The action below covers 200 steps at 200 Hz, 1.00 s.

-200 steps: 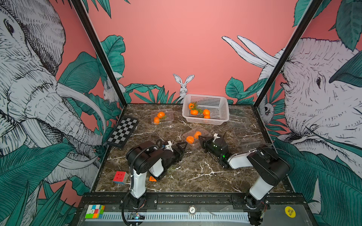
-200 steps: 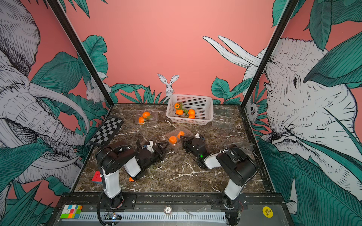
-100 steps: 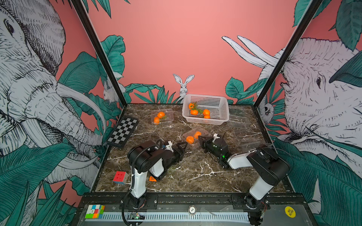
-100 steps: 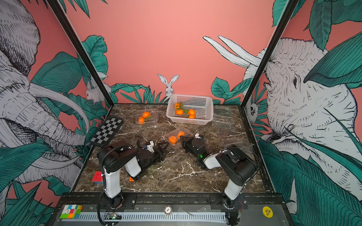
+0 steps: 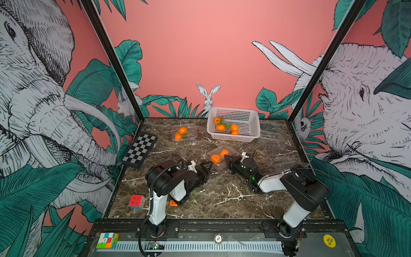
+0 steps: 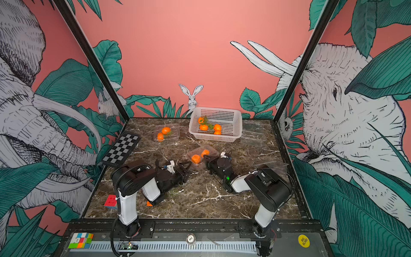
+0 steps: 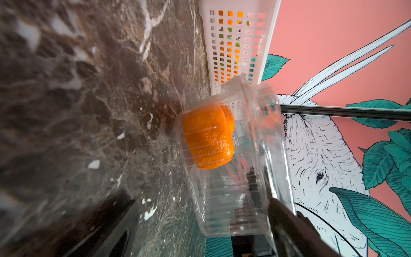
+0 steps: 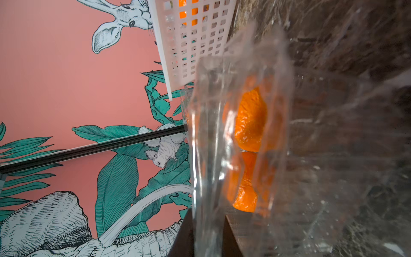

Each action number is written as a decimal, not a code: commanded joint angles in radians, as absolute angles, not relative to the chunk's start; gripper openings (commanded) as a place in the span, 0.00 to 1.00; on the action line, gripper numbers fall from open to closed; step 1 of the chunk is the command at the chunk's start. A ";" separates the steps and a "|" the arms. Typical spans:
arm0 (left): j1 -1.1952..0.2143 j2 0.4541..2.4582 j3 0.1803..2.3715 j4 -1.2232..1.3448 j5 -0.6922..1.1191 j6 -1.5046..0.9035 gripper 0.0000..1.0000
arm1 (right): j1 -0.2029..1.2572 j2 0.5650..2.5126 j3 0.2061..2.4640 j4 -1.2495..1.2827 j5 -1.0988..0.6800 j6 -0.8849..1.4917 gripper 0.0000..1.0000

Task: Take oranges out of containers
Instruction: Open the packing box at the center of the board.

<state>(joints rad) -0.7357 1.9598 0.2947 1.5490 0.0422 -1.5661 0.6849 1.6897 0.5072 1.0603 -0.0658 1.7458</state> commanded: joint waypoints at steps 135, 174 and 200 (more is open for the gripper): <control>-0.750 2.019 0.279 1.403 0.041 -1.551 0.92 | 0.784 1.772 0.580 1.138 -0.137 1.736 0.16; -0.750 2.025 0.281 1.403 0.041 -1.552 0.92 | 0.807 1.807 0.612 1.159 -0.140 1.750 0.16; -0.751 2.028 0.280 1.402 0.041 -1.554 0.92 | 0.815 1.821 0.624 1.172 -0.138 1.759 0.17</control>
<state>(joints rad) -0.7391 1.9743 0.2962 1.5715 0.0269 -1.5780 0.7784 1.8053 0.6029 1.1141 -0.0799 1.7493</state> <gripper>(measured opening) 0.921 0.166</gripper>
